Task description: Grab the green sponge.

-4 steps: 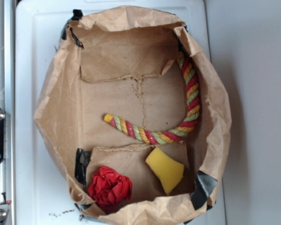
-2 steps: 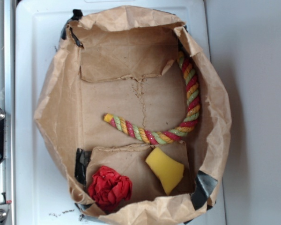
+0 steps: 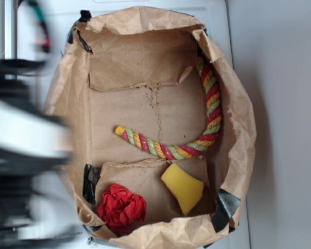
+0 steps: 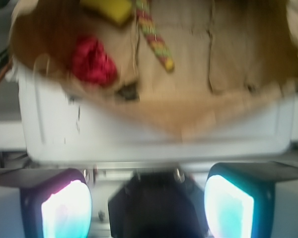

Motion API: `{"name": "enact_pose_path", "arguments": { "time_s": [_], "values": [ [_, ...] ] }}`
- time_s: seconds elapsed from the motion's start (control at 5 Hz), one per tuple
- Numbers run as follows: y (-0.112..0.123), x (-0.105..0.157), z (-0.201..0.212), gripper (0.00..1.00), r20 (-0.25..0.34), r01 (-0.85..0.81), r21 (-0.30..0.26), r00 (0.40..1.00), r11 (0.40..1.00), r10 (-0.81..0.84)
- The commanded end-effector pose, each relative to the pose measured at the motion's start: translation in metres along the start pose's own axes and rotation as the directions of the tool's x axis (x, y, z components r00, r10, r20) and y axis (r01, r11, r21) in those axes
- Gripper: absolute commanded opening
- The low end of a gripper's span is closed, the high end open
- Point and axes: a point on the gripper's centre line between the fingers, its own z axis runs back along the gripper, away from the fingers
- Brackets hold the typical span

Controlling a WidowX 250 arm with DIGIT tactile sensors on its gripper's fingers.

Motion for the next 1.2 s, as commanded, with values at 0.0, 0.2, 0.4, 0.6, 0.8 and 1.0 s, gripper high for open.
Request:
{"name": "enact_pose_path", "arguments": {
  "time_s": [0.0, 0.2, 0.4, 0.6, 0.8, 1.0],
  "values": [
    [0.005, 0.048, -0.009, 1.00, 0.086, 0.009, -0.001, 0.996, 1.000, -0.009],
    [0.001, 0.056, -0.021, 1.00, 0.110, 0.037, 0.025, 0.993, 0.999, -0.040],
    [-0.002, 0.055, -0.029, 1.00, 0.142, 0.076, 0.034, 0.987, 0.997, -0.080],
    [-0.007, 0.060, -0.045, 1.00, 0.161, 0.187, 0.078, 0.967, 0.979, -0.197],
    [-0.011, 0.061, -0.057, 1.00, 0.172, 0.346, 0.106, 0.917, 0.932, -0.360],
    [-0.014, 0.072, -0.071, 1.00, 0.166, 0.472, 0.102, 0.860, 0.876, -0.483]
  ]
}}
